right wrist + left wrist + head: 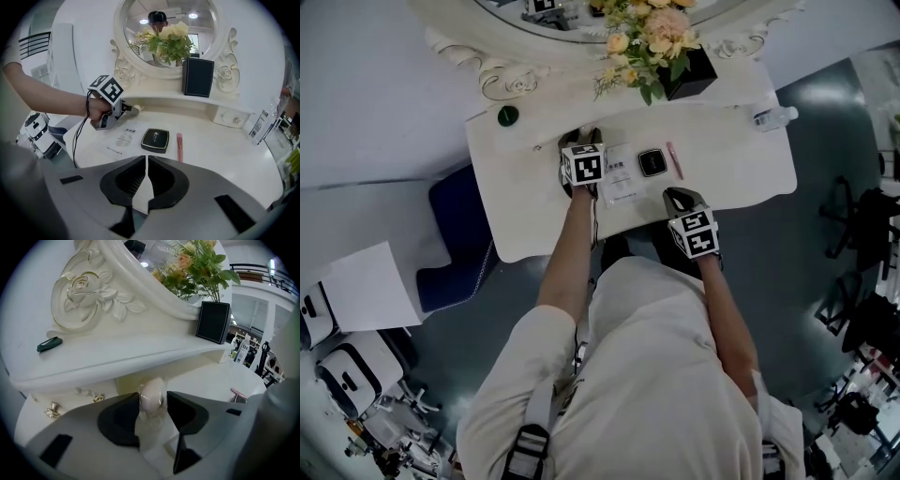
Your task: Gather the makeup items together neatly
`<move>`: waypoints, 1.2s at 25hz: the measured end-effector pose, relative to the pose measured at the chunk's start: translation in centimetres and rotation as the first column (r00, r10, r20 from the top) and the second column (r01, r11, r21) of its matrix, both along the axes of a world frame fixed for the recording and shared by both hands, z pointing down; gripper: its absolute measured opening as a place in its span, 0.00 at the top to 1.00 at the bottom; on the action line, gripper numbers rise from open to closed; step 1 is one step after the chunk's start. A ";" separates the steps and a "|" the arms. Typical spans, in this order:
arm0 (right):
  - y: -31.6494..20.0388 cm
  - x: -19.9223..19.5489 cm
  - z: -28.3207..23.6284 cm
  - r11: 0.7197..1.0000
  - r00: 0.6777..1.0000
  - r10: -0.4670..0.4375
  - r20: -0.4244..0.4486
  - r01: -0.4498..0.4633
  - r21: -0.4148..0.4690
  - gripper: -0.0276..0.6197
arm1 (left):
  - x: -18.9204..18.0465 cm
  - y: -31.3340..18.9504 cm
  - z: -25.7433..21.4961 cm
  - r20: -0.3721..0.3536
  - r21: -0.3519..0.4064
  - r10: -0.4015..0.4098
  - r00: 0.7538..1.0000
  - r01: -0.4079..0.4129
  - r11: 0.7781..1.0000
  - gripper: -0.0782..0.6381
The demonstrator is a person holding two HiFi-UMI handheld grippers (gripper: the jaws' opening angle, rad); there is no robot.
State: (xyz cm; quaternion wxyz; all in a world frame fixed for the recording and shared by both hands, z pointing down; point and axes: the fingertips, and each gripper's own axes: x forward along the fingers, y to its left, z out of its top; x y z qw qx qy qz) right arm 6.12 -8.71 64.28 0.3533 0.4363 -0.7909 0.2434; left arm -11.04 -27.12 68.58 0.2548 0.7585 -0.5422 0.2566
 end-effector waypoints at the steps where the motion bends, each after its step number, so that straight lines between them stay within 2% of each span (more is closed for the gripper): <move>1: 0.0 0.1 0.0 1.000 1.000 0.000 0.000 0.000 0.000 0.88 | -0.1 0.0 -0.1 -0.003 0.003 -0.003 1.000 0.003 1.000 0.62; 6: -0.2 0.2 0.0 1.000 1.000 0.008 0.014 -0.008 0.001 0.88 | -0.7 0.6 -0.8 -0.028 0.011 -0.030 0.999 0.030 0.999 0.63; 13: -1.0 -2.3 -0.3 1.000 0.998 -0.026 0.055 0.025 0.017 0.88 | -2.1 3.6 -0.8 -0.064 -0.004 -0.084 0.994 0.084 0.996 0.63; 18: -1.9 -3.8 -0.5 0.999 0.994 -0.028 0.107 0.026 0.022 0.88 | -3.3 6.3 -2.9 -0.082 0.004 -0.128 0.988 0.128 0.992 0.63; 21: -2.4 -4.2 -0.5 0.999 0.990 -0.024 0.135 0.020 0.030 0.88 | -4.1 8.1 -3.6 -0.079 0.010 -0.166 0.983 0.168 0.986 0.63; 24: -2.8 -4.3 -0.5 0.998 0.988 -0.063 0.139 0.058 0.034 0.88 | -4.7 9.7 -3.6 -0.075 0.008 -0.210 0.975 0.211 0.977 0.63; 30: -3.6 -3.6 -0.8 0.996 0.983 -0.087 0.162 0.083 0.029 0.88 | -4.7 12.0 -3.0 -0.076 -0.038 -0.299 0.951 0.297 0.954 0.63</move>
